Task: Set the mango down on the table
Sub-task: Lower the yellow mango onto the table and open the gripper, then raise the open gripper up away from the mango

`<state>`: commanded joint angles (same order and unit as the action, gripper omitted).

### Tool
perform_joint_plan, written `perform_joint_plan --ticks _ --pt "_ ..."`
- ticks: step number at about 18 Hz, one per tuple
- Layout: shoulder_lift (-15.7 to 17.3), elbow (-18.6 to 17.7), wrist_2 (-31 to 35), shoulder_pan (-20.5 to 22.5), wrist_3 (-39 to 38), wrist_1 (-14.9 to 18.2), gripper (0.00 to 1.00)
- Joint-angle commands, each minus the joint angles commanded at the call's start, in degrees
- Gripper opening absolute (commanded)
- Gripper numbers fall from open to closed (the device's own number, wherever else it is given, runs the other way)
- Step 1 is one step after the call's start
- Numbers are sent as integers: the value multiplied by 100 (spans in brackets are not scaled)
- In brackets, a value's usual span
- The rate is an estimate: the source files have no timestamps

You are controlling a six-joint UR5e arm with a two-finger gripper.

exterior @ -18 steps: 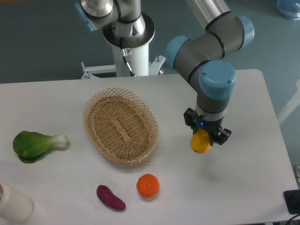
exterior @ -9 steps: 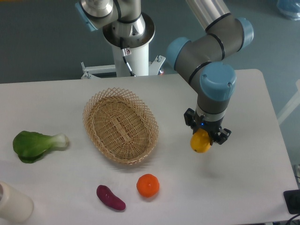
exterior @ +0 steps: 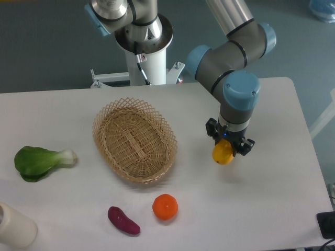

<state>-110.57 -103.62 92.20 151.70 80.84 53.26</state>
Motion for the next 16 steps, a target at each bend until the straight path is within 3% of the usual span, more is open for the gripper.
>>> perform_joint_plan --ticks 2,5,6,7,8,10,16 --pt "-9 -53 9 0 107 -18 48" --pt "-26 -123 18 0 107 -26 57" --pt "-26 -150 18 0 107 -26 65" --pt "-35 -141 18 0 107 -26 83" --pt "-44 -141 18 0 107 -26 94" --pt "-44 -133 18 0 98 -35 100" --pt "-26 60 0 -8 28 17 100"
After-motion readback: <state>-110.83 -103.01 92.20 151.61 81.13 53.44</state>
